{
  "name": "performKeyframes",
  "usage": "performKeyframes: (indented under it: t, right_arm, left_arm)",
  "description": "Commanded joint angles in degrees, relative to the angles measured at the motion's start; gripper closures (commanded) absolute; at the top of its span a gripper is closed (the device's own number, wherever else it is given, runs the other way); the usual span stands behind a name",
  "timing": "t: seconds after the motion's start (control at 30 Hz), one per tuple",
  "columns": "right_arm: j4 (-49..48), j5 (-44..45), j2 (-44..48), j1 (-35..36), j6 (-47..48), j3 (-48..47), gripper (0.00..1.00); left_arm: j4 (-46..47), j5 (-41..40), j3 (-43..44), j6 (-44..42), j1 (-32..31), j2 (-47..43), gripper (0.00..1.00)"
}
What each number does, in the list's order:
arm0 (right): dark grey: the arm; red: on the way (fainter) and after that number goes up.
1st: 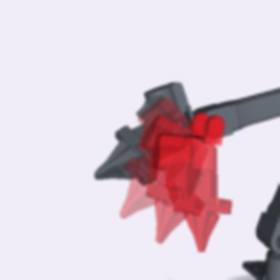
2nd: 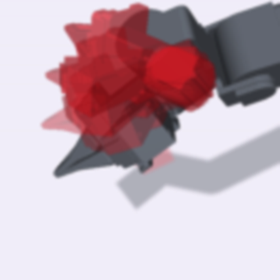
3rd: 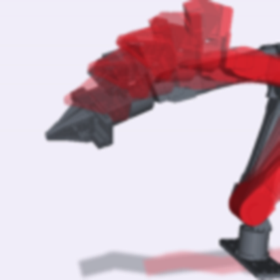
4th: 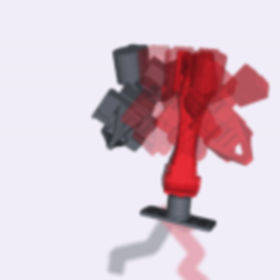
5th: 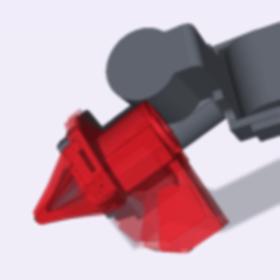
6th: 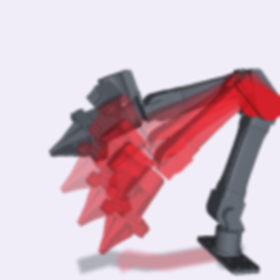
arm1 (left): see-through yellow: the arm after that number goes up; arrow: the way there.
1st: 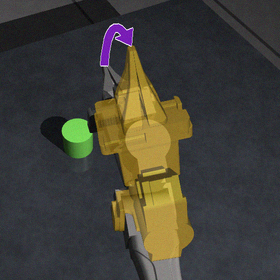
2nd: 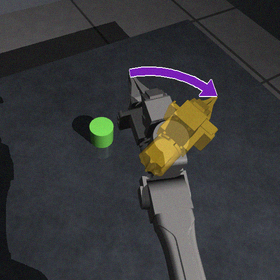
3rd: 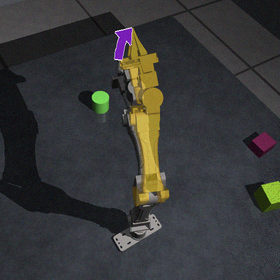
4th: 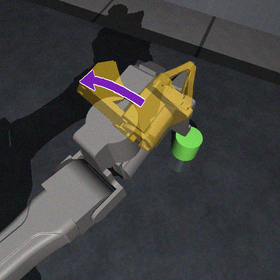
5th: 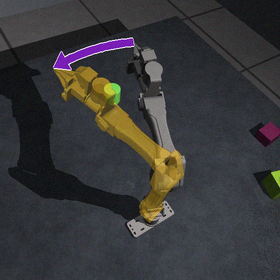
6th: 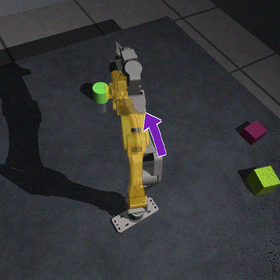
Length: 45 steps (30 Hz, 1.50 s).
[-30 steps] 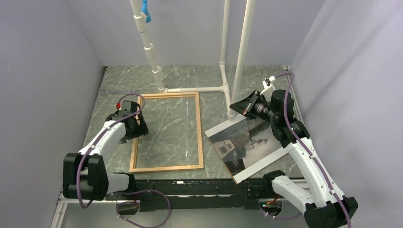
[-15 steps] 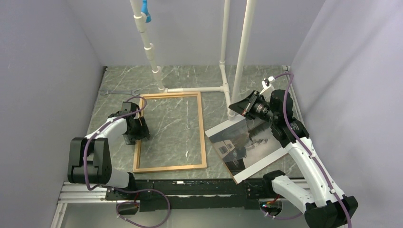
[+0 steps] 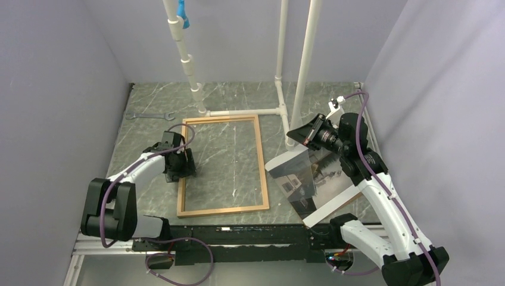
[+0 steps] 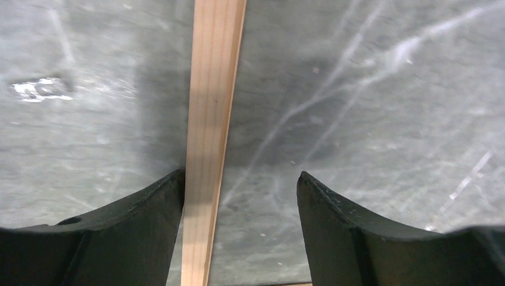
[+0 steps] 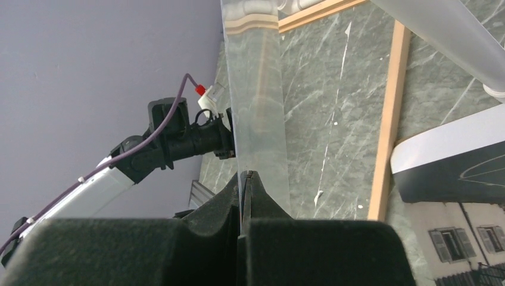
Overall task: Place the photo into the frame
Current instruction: Move the photo frame to the center of the board, then place the photo frame item in the photo frame.
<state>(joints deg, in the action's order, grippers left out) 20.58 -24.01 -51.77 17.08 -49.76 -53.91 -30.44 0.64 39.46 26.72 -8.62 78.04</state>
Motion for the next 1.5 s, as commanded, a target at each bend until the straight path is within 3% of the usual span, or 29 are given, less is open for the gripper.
performKeyframes:
  t: [0.0,0.33,0.57,0.83,1.1,1.47]
  right_arm:
    - [-1.76,2.17,1.97,0.07,-1.73,-1.02,1.0]
    - [-1.29,3.04,1.05,1.9,-1.75,-1.86,1.0]
    - [-2.67,7.32,-1.1,8.34,-2.68,-3.19,1.0]
    - [-7.86,13.46,-7.21,16.55,-5.7,-3.91,1.0]
    - [-11.53,18.27,-15.61,24.02,-6.15,-8.71,1.0]
    - [-14.47,20.1,-22.67,25.98,-6.01,-13.1,1.0]
  left_arm:
    - [3.65,11.01,-2.94,5.13,-2.87,-2.73,0.28]
    - [-10.42,1.26,6.22,3.05,-3.15,-14.83,0.08]
    - [-17.83,-0.34,13.43,-0.54,-3.07,-21.77,0.07]
    - [-14.57,17.56,12.06,-3.22,0.54,-26.74,0.08]
    - [-16.05,22.88,11.1,-8.09,7.69,-26.64,0.09]
    - [-12.37,29.43,7.64,-13.26,20.48,-24.62,0.2]
